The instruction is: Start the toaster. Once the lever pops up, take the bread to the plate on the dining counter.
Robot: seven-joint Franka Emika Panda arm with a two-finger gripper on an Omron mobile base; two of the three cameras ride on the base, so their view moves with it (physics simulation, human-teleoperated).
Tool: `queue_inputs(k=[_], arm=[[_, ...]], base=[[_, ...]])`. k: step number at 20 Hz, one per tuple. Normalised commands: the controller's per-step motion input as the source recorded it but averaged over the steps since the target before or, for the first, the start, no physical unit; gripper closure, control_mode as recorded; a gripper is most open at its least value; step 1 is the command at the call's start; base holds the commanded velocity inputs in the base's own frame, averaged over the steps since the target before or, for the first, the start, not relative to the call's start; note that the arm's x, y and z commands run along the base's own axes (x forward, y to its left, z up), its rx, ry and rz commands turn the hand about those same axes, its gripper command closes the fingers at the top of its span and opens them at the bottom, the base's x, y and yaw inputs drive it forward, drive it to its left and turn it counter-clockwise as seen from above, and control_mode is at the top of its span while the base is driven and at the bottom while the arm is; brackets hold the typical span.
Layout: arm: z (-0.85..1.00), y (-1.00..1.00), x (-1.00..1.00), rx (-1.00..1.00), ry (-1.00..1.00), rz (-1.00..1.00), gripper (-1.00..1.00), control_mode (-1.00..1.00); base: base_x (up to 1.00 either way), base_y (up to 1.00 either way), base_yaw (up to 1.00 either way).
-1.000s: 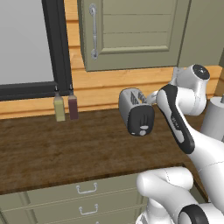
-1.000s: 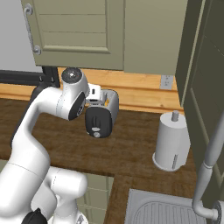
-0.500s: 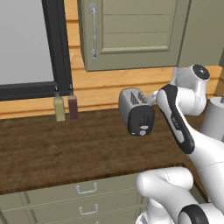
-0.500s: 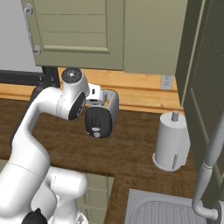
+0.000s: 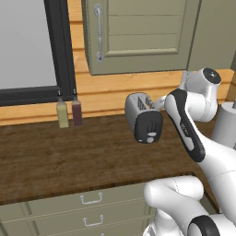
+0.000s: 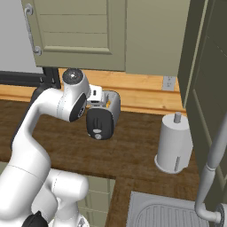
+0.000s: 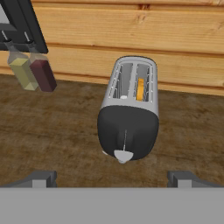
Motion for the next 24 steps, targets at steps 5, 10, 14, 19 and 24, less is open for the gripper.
queue_inputs(k=[5, 10, 14, 19, 24], arm=[[0.0, 0.0, 0.0, 0.0, 0.0, 0.0, -1.0, -1.0], [0.0, 0.0, 0.0, 0.0, 0.0, 0.0, -1.0, -1.0], [0.0, 0.0, 0.0, 0.0, 0.0, 0.0, -1.0, -1.0], [0.0, 0.0, 0.0, 0.0, 0.0, 0.0, -1.0, -1.0], [0.0, 0.0, 0.0, 0.0, 0.0, 0.0, -1.0, -1.0]], base=[[0.0, 0.0, 0.0], [0.0, 0.0, 0.0], [0.0, 0.0, 0.0], [0.0, 0.0, 0.0], [0.0, 0.0, 0.0]])
